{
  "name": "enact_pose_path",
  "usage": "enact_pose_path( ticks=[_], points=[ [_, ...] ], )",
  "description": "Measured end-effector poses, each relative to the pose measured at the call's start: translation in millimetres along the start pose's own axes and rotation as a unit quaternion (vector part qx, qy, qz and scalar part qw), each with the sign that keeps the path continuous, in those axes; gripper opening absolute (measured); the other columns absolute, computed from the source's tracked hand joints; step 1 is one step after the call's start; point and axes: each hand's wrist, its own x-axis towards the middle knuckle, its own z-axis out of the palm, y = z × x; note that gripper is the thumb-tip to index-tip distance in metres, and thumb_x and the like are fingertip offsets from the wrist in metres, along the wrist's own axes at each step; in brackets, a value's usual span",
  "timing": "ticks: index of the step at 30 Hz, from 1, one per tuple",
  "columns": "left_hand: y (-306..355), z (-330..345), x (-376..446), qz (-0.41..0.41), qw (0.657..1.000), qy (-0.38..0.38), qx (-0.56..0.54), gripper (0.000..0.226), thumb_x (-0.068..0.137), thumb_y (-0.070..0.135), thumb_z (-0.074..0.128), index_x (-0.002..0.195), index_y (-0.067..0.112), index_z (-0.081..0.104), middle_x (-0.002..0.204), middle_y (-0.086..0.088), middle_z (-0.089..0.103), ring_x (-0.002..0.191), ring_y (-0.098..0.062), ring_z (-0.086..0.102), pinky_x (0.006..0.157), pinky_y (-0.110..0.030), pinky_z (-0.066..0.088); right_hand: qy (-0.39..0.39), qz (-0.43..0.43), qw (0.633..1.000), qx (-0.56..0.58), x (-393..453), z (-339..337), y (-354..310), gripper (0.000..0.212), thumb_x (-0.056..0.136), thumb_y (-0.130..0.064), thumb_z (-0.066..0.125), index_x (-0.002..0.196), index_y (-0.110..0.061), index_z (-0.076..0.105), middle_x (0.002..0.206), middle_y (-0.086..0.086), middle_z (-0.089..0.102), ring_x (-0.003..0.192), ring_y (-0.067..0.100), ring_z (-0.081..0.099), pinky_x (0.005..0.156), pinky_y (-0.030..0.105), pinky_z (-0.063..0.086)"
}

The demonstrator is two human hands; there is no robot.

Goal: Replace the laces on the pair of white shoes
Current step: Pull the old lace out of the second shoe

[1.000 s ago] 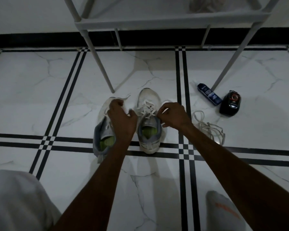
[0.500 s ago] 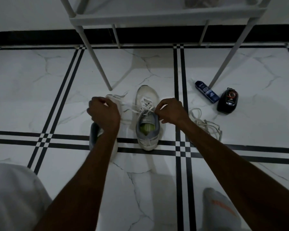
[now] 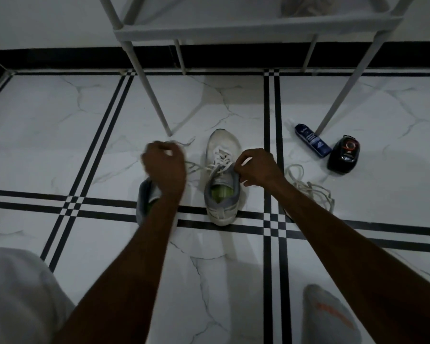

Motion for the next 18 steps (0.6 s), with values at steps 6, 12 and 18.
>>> enact_pose_path(
  ticks=[6,12,18],
  points=[
    [8,-8,-17,0.026,0.995,-0.076,0.052,0.081,0.081,0.048,0.078,0.143,0.012,0.040,0.140,-0.012,0.042,0.126,-0.030,0.044,0.100,-0.041,0.043,-0.003,-0.028,0.997,-0.079,6,0,1,0.012,0.080,-0.024,0.076,0.081,-0.014,0.069,0.071,0.010,0.073,0.066,0.024,0.073,0.064,0.045,0.063],
    [-7,13,-64,0.076,0.975,-0.210,0.001,0.011,0.093,0.021,0.069,0.099,0.015,0.062,0.088,-0.001,0.069,0.081,-0.016,0.065,0.078,-0.044,0.057,0.017,-0.166,0.959,-0.230,6,16,-5,0.032,0.077,-0.011,0.074,0.106,-0.016,0.061,0.111,0.011,0.053,0.096,0.024,0.055,0.073,0.034,0.051],
    [-16,13,-60,0.027,0.976,-0.210,-0.053,0.006,0.097,0.018,0.063,0.099,0.012,0.065,0.086,-0.001,0.073,0.080,-0.013,0.071,0.076,-0.034,0.060,-0.029,-0.242,0.902,-0.356,4,36,-13,0.021,0.090,-0.029,0.068,0.094,-0.009,0.074,0.105,0.016,0.055,0.100,0.031,0.052,0.078,0.037,0.048]
  ],
)
